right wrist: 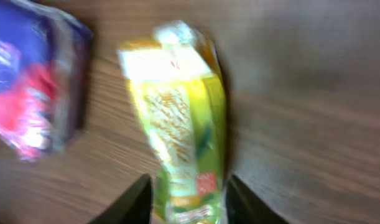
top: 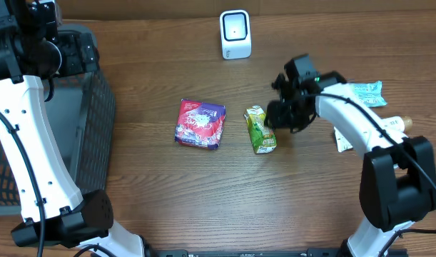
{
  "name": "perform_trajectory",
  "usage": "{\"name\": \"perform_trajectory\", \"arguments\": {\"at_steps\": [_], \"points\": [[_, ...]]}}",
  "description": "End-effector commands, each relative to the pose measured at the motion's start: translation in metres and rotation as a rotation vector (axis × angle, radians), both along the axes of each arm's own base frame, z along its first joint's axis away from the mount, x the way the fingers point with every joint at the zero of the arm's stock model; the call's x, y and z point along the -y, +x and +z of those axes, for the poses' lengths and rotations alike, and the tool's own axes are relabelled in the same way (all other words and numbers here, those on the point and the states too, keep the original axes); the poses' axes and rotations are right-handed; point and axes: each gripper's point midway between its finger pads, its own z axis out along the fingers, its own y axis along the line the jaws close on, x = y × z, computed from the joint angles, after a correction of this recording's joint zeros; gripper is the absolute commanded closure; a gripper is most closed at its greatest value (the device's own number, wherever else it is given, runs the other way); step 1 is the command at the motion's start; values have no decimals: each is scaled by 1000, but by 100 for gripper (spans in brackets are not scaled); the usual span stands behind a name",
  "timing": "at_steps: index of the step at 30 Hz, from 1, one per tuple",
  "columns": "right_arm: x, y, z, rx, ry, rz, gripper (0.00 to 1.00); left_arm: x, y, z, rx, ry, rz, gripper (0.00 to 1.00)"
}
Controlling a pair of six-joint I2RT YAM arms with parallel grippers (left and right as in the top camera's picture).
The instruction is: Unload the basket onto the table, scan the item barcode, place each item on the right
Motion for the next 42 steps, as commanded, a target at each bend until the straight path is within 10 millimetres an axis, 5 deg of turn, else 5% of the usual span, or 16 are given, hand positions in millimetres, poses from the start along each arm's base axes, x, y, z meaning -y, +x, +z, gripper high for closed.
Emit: {"name": "perform_trajectory", "arguments": {"at_steps": [1,9,23,28,36,42], "points": [[-5,22,33,83,25,-21,72,4,0,3,10,5,-24,0],[5,17,16,-33,-34,-334,96,3,0,3,10,5,-22,0],[-20,-22,-27,-97,-161,-586,96,4,0,3,10,5,-24,1],[-26,-15,-22,-67,-137,-563,96,4,0,3,10,5,-23,0],[-21,4,16,-42,-112,-536,96,4,0,3,10,5,-24,0],[-8,2,7,-50,-155,-573,96,4,0,3,10,5,-24,0]]}}
